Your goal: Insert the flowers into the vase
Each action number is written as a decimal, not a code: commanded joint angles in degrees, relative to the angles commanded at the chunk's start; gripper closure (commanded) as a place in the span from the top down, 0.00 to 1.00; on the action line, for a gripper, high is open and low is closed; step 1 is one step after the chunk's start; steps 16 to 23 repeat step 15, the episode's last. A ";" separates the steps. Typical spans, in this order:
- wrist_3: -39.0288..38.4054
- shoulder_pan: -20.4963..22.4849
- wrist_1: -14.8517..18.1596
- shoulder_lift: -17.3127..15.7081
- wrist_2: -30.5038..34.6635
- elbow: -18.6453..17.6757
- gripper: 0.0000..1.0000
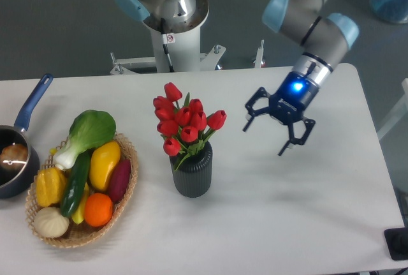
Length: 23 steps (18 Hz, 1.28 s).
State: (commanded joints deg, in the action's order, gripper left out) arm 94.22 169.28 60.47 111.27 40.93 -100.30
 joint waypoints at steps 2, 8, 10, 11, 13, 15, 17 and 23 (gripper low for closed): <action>0.00 -0.53 0.00 0.61 6.06 2.72 1.00; -4.22 -5.62 -0.18 3.43 24.61 9.94 1.00; -4.22 -7.46 -0.18 4.57 28.83 11.26 1.00; -4.31 -8.17 -0.09 5.01 30.59 11.96 1.00; -4.05 -8.70 -0.26 5.28 32.10 12.23 1.00; -3.95 -8.88 -0.35 5.45 32.45 12.14 1.00; -3.95 -8.88 -0.35 5.45 32.45 12.14 1.00; -3.95 -8.88 -0.35 5.45 32.45 12.14 1.00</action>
